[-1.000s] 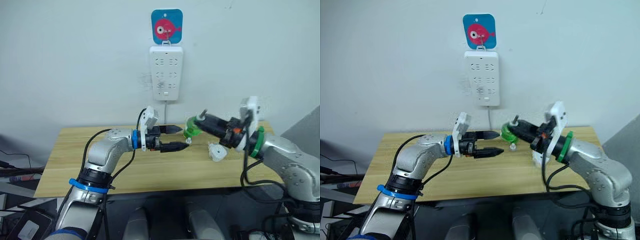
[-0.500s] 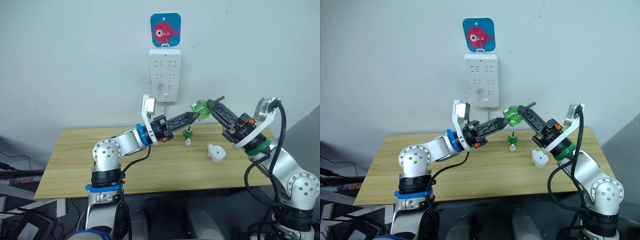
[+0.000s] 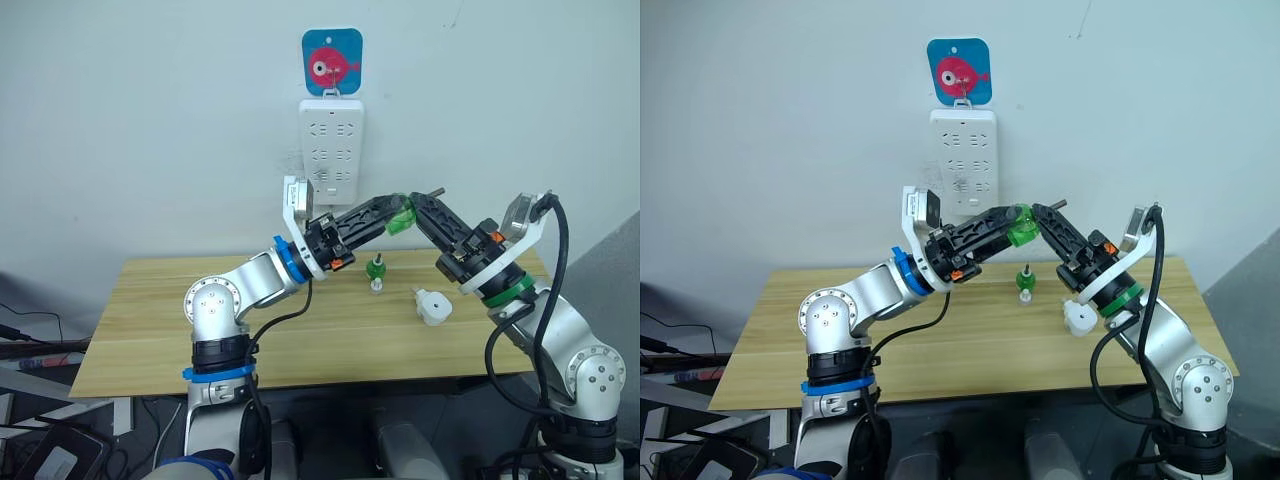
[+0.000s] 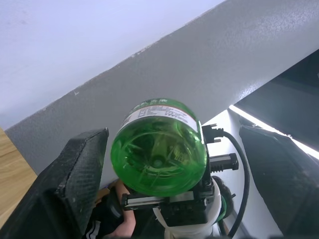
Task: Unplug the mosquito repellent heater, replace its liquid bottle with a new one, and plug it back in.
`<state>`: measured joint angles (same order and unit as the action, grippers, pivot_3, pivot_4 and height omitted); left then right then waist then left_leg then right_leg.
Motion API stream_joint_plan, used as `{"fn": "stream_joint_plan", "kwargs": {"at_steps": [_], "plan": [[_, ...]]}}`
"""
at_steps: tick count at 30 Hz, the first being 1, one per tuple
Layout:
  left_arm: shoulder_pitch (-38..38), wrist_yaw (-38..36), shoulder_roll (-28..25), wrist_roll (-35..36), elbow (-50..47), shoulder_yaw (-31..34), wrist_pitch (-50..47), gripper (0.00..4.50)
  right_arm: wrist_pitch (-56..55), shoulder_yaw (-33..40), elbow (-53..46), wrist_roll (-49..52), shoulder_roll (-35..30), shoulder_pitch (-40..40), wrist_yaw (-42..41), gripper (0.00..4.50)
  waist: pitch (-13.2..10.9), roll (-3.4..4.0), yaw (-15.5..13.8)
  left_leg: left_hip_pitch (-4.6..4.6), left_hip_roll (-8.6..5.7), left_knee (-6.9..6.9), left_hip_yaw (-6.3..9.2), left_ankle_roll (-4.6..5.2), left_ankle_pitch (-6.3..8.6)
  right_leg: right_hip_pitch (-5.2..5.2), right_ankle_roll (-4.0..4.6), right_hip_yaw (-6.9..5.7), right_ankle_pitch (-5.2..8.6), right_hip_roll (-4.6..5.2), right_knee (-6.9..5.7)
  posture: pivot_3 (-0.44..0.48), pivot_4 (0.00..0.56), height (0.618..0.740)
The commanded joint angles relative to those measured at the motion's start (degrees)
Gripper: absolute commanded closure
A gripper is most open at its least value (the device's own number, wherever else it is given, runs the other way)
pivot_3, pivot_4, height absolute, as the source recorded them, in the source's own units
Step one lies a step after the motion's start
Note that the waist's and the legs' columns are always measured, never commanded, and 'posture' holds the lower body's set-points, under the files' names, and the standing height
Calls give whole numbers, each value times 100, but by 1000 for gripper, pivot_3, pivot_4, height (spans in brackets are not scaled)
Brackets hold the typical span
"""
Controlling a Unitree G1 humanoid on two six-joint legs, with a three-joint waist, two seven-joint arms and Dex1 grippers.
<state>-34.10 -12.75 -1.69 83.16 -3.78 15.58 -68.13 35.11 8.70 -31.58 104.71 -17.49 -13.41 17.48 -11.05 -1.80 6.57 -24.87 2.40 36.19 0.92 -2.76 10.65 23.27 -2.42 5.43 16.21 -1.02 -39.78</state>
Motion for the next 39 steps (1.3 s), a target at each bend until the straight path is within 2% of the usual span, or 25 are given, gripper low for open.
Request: {"fn": "stream_joint_plan", "kwargs": {"at_steps": [1,5,6,15,23,28,39], "plan": [[-90,149,-11,396,-32,-65,128,922,-145,-26,-292,107,-44,10,-78,3677,1,1,-1,0,0,0,0,0,0,0,0,0,0,0,0,-129,123,740],[-27,172,-129,567,-17,-182,102,2169,-207,-75,-298,130,-76,31,-128,3677,5,2,-1,0,-1,0,1,0,0,0,0,0,0,0,0,-130,125,740],[-7,170,-151,589,-20,-214,110,2241,-199,-91,-302,153,-95,38,-155,3677,5,3,-1,0,-1,0,0,0,0,0,0,1,0,0,0,-131,124,740],[93,-23,-452,762,-80,-483,66,2241,-165,-224,-386,245,-277,145,-344,3677,22,8,-3,0,-1,0,0,0,0,0,0,1,0,0,1,-131,118,740],[-43,375,-530,1291,17,-514,252,2241,-185,-227,-375,241,-357,189,-433,3677,67,12,-5,0,-1,-1,0,0,0,0,0,1,0,0,3,-127,113,740],[-14,274,-658,1184,-122,-595,371,611,-193,-232,-341,248,-442,203,-470,3677,87,13,-8,0,-2,-1,0,0,0,-1,0,1,0,0,4,-126,115,740],[140,-87,-872,1058,-200,-839,398,570,-249,-285,-321,256,-464,199,-481,3677,93,12,-8,0,-2,-2,0,0,0,-1,1,2,0,0,5,-124,118,740]]}}
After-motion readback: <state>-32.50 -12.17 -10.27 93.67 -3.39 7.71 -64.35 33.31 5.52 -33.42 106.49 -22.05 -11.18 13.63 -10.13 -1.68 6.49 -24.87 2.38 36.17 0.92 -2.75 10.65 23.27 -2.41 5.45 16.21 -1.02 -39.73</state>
